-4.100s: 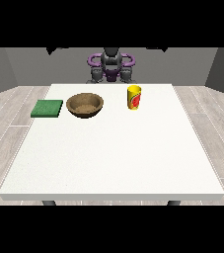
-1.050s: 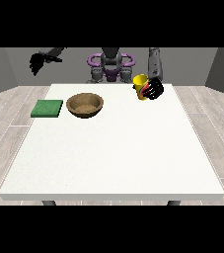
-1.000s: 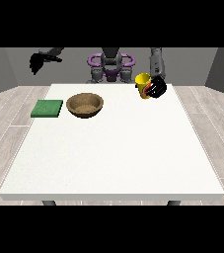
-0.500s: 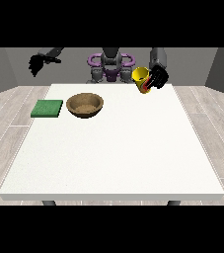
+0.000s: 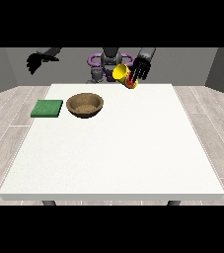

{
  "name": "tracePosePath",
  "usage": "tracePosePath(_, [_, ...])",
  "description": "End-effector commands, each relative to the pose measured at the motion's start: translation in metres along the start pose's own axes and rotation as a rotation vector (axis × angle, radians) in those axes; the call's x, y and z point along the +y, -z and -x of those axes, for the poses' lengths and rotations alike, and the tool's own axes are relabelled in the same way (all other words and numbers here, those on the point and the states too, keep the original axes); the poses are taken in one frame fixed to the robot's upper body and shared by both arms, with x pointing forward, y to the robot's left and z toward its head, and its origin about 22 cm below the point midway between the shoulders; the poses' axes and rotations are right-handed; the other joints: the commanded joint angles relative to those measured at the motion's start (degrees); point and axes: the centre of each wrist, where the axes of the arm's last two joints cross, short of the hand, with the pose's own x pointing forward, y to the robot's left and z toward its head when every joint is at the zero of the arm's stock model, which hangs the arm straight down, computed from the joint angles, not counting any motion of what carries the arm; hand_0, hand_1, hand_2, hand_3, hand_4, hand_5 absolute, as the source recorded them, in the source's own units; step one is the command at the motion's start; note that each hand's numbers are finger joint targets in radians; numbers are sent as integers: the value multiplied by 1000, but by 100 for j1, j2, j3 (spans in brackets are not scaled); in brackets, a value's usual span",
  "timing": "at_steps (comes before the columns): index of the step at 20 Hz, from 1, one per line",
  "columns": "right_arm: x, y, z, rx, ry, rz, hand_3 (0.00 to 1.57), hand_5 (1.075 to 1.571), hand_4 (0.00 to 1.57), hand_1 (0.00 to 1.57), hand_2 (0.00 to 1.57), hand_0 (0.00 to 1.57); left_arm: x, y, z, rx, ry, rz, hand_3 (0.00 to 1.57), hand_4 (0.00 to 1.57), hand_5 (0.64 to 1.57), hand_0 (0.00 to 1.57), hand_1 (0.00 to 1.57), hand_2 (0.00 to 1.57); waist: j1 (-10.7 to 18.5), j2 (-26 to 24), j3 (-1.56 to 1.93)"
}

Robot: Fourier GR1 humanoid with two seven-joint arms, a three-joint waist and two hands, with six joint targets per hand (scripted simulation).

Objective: Pick the cup and pour the ball into the bowl, then pick the bowl and place it on the pad

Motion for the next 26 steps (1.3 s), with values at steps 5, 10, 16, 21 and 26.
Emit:
tracePosePath(5, [-17, -1, -5, 24, -8, -21, 0, 1571, 0, 0, 0, 0, -6, 8, -51, -190, 412, 8, 1571, 1413, 1378, 1514, 1514, 1571, -136, -153, 2])
tracePosePath(10, [-6, 12, -2, -18, 8, -3, 0, 1571, 0, 0, 0, 0, -36, -16, -124, -352, 596, 35, 1571, 1571, 1056, 1498, 1498, 1571, -174, 106, 3])
tracePosePath(16, [-13, 11, -2, -7, 9, -14, 0, 1571, 0, 0, 0, 0, -39, -15, -134, -513, 1018, 43, 1571, 1504, 1232, 1520, 1520, 1571, -87, -59, 3])
tracePosePath(21, [-21, 1, 5, 18, 3, 19, 0, 1571, 0, 0, 0, 0, -26, -8, -154, -591, 1130, 87, 1571, 1529, 1143, 1451, 1451, 1571, 52, -213, -4])
tracePosePath(26, [7, 9, 13, 101, 26, 32, 0, 1569, 0, 0, 0, 0, -49, -31, -133, -634, 1135, 126, 1571, 1529, 1134, 1446, 1446, 1571, 204, -424, -10])
